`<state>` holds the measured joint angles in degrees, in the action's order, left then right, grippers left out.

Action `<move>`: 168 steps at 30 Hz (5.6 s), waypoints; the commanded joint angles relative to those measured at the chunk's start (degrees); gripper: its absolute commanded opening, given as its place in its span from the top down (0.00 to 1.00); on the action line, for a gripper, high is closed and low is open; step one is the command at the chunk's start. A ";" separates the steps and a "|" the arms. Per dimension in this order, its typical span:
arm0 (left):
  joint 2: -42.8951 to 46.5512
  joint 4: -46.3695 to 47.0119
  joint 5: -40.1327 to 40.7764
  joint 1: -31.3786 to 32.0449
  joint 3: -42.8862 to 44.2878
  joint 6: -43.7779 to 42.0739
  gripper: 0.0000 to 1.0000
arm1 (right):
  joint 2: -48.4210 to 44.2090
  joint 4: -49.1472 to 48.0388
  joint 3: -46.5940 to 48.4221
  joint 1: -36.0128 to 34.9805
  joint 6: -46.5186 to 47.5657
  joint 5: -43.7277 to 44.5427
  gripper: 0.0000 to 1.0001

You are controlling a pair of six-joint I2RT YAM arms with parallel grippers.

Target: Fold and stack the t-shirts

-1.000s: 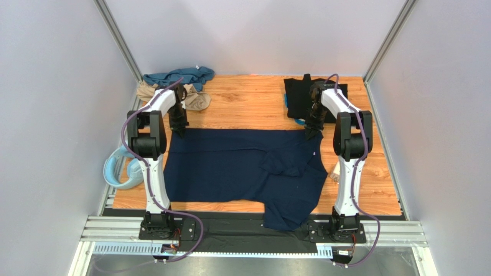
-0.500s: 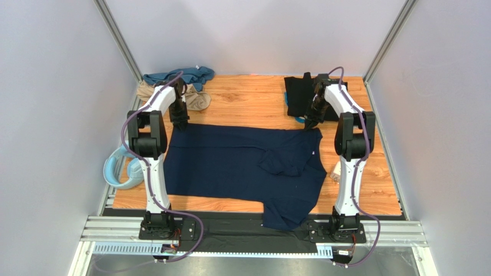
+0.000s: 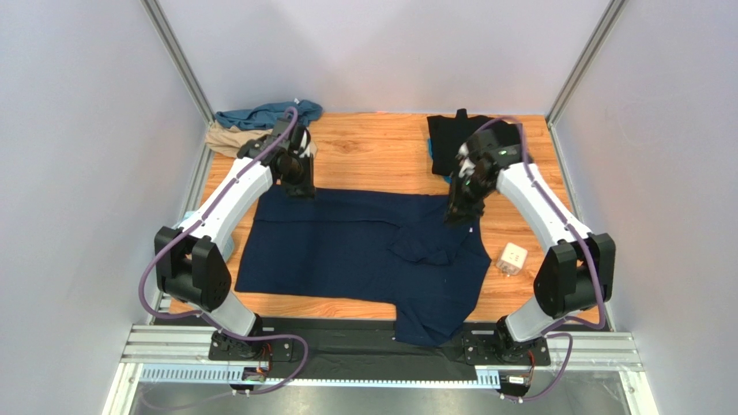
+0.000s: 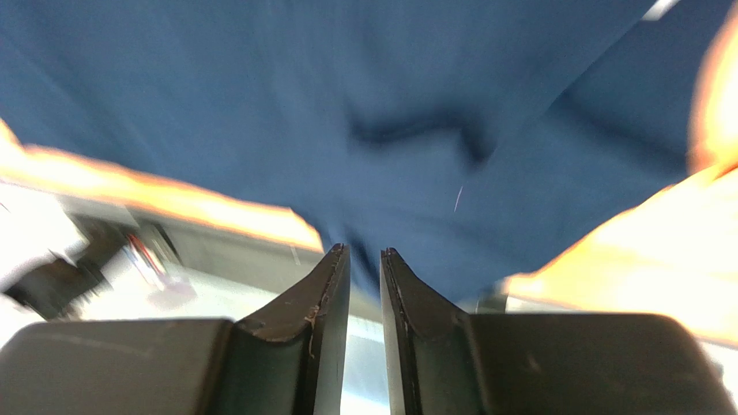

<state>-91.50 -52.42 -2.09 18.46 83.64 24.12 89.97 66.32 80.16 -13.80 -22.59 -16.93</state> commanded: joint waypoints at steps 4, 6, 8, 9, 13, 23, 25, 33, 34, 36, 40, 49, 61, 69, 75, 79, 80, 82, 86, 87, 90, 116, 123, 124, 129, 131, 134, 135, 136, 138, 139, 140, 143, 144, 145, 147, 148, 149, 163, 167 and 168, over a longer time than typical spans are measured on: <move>5.01 0.39 -1.08 0.35 -10.76 1.11 0.69 | -9.98 9.43 -12.82 -10.54 -3.68 -2.76 0.73; 5.28 0.39 -0.72 0.35 -11.21 0.41 0.69 | -12.80 11.62 -16.52 -11.24 -4.39 -2.06 0.73; 4.93 0.13 -0.99 0.35 -11.21 0.05 0.69 | -15.42 13.91 -18.98 -11.68 -4.92 -1.53 0.72; 4.76 0.04 -1.08 0.35 -11.30 0.22 0.69 | -16.23 14.62 -21.34 -11.69 -5.27 -1.44 0.70; 5.19 0.48 -1.95 0.35 -12.35 0.93 0.70 | -20.53 17.52 -25.22 -11.69 -7.29 -2.14 0.69; 6.60 0.92 -1.43 0.35 -12.97 0.05 0.70 | -22.74 18.49 -27.15 -11.77 -5.98 -0.46 0.56; 6.69 0.92 -1.60 0.35 -12.88 0.05 0.70 | -23.78 16.22 -31.00 -11.69 -6.15 -1.61 0.56; 6.08 1.88 -2.74 0.35 -15.34 0.14 0.71 | -26.78 6.99 -40.78 -11.69 -7.91 -4.43 0.55; 5.73 2.23 -3.44 0.35 -15.61 0.05 0.71 | -26.52 6.11 -41.31 -11.69 -8.00 -4.34 0.55; 4.50 2.50 -4.06 0.35 -15.70 -0.47 0.71 | -25.55 4.44 -42.19 -11.60 -8.78 -4.43 0.55; 2.91 2.33 -4.68 0.44 -14.21 -1.09 0.72 | -22.31 -0.48 -43.68 -11.69 -10.11 -4.34 0.54; 2.29 0.83 -3.01 0.44 -12.44 -2.59 0.72 | -12.29 -8.75 -43.77 -11.77 -10.11 -5.48 0.54; 3.09 2.33 -3.98 0.53 -16.58 -0.30 0.72 | -13.07 -6.56 -45.09 -11.86 -10.63 -5.48 0.54; 0.80 3.82 -5.65 1.67 -16.75 0.58 0.73 | -14.56 -7.25 -46.94 -12.39 -11.95 -5.75 0.54; 1.15 3.65 -5.56 2.99 -16.92 1.10 0.73 | -12.81 -10.25 -47.11 -12.92 -13.01 -5.57 0.54; 2.03 3.56 -4.86 3.08 -17.63 0.84 0.73 | -8.68 -11.66 -47.20 -13.97 -13.01 -6.01 0.55; 1.94 3.47 -4.77 3.08 -17.63 0.75 0.73 | -7.81 -12.18 -46.85 -14.58 -13.18 -5.84 0.55; 1.59 3.38 -4.59 3.08 -17.54 0.58 0.73 | -7.18 -12.71 -46.67 -15.11 -13.79 -5.49 0.55; 1.07 3.29 -4.59 3.08 -17.28 0.49 0.73 | -6.30 -14.20 -47.02 -16.25 -14.93 -5.22 0.63; 0.98 3.38 -4.59 3.08 -17.28 0.40 0.73 | -6.30 -14.21 -47.03 -16.52 -15.11 -5.22 0.67; 0.63 3.38 -4.68 3.08 -17.10 0.23 0.73 | -6.83 -14.38 -47.03 -17.13 -15.91 -4.61 0.73; 1.68 1.71 -2.75 3.16 -14.99 -1.00 0.74 | -6.05 -2.96 -25.33 -17.57 -11.17 0.75 1.00; 2.91 1.19 -1.26 3.16 -16.48 -1.27 0.74 | 0.20 -1.29 -18.12 -17.05 -8.35 1.28 1.00; 3.08 1.18 -0.21 3.16 -16.84 -1.18 0.74 | 1.07 -1.37 -17.15 -16.35 -8.09 1.54 1.00; 5.19 0.57 4.72 2.29 -20.78 0.14 0.68 | 3.45 -0.41 -12.67 -12.92 -6.07 1.46 1.00; 4.93 -0.65 6.30 -0.59 -22.19 1.19 0.68 | 3.89 0.56 -10.65 -11.60 -4.84 1.55 1.00; 5.02 -1.71 6.66 -6.74 -24.92 2.07 0.68 | 3.55 1.26 -9.85 -10.19 -3.87 1.72 1.00; 5.37 -1.80 6.83 -8.33 -25.79 2.25 0.68 | 3.54 1.18 -10.02 -9.84 -3.78 1.46 1.00; 5.46 -1.72 7.27 -9.74 -25.98 2.34 0.67 | 3.37 1.00 -10.28 -9.32 -3.69 1.20 1.00; 4.41 -3.37 8.58 -13.00 -25.55 2.16 0.67 | 3.10 0.65 -11.25 -8.87 -3.60 0.50 1.00; 3.80 -4.17 10.16 -13.62 -25.19 2.16 0.67 | 2.93 0.13 -11.52 -8.53 -3.69 -0.29 1.00; 3.09 -4.79 10.78 -15.02 -24.93 1.99 0.67 | 2.93 -0.14 -11.60 -8.35 -3.86 -0.65 1.00; 1.24 -5.23 9.21 -18.09 -26.15 1.98 0.62 | 2.75 -1.37 -11.61 -8.00 -4.04 -2.14 1.00; 1.24 -4.71 8.51 -19.85 -27.37 2.07 0.62 | 2.92 -1.63 -11.34 -7.82 -4.04 -2.67 1.00; 1.41 -4.62 7.98 -20.47 -27.99 1.90 0.62 | 3.10 -2.07 -11.25 -7.56 -3.95 -2.93 1.00; 2.12 -4.79 8.85 -20.74 -28.61 1.72 0.61 | 3.28 -2.69 -11.17 -7.12 -3.78 -3.89 1.00; 2.55 -4.62 8.51 -20.83 -28.62 1.63 0.61 | 3.45 -3.13 -11.34 -6.68 -3.78 -4.25 1.00; 3.08 -4.88 8.59 -20.83 -28.44 1.63 0.61 | 3.28 -3.48 -11.52 -6.59 -3.78 -4.51 1.00; -1.57 -9.54 5.16 -23.29 -27.12 2.60 0.61 | 5.65 -4.27 -7.04 2.72 -3.34 -9.96 1.00; -3.41 -10.24 3.94 -24.78 -26.42 2.07 0.61 | 7.93 -4.10 -3.79 3.70 -3.25 -10.84 1.00; -3.77 -10.33 3.76 -25.05 -26.42 1.81 0.61 | 8.89 -4.10 -2.65 3.70 -3.25 -11.28 1.00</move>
<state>-94.13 -60.90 3.42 -5.10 55.05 25.89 97.01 63.02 72.84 -10.57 -26.68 -25.54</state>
